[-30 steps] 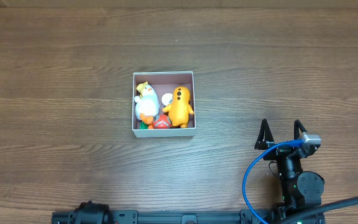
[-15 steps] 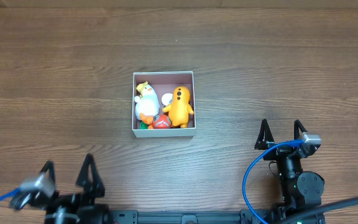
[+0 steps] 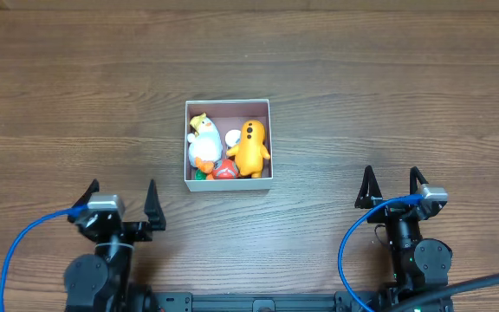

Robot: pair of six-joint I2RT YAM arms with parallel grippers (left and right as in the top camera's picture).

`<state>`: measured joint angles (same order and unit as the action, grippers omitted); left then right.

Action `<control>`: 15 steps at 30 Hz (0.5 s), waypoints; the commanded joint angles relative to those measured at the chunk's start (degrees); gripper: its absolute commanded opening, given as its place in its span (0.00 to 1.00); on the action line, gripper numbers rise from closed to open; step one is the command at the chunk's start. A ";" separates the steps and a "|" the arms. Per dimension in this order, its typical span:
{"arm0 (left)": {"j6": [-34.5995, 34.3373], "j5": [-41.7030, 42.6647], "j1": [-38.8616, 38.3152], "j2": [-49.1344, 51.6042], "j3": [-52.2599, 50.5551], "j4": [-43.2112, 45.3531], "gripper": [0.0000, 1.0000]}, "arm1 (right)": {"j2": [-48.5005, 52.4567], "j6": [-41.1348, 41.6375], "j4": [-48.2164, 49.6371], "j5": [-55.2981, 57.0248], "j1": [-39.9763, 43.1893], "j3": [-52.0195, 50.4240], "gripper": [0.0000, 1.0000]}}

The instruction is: Pack container

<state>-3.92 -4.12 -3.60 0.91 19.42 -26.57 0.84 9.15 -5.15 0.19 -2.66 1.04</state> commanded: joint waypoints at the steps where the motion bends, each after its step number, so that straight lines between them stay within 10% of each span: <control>1: 4.22 1.11 0.48 -0.68 -5.16 4.94 1.00 | -0.61 -0.22 0.39 -0.33 0.22 -0.59 1.00; 15: 5.49 2.25 0.48 -0.68 -16.72 17.00 1.00 | -0.61 -0.22 0.39 -0.33 0.22 -0.59 1.00</control>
<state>-0.84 -2.79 -3.60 0.86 3.62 -10.50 0.84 9.15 -5.17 0.21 -2.66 1.04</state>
